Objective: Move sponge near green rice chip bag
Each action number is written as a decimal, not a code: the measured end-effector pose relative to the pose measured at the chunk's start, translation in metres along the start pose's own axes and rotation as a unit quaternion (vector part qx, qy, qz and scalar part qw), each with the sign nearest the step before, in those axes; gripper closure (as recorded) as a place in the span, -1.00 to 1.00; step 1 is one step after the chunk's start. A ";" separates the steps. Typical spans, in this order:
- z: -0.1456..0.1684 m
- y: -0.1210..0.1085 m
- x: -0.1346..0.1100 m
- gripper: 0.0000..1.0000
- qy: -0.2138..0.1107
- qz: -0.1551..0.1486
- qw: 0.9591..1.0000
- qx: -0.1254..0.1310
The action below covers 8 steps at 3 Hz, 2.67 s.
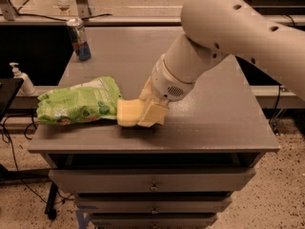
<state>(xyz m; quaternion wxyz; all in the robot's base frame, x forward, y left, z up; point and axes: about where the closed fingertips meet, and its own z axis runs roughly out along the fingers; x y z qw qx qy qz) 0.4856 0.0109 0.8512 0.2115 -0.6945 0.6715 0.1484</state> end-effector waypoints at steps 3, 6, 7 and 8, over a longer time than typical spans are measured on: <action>-0.002 -0.011 0.004 -1.00 0.009 -0.017 1.000 0.014; -0.072 -0.051 0.060 -1.00 -0.011 0.005 0.999 0.043; -0.124 -0.071 0.100 -1.00 -0.037 0.014 0.998 0.058; -0.157 -0.086 0.093 -1.00 -0.048 0.004 0.995 0.090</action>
Offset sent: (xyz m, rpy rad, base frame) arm 0.0148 -0.0071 -0.0021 -0.0234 -0.0442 0.0165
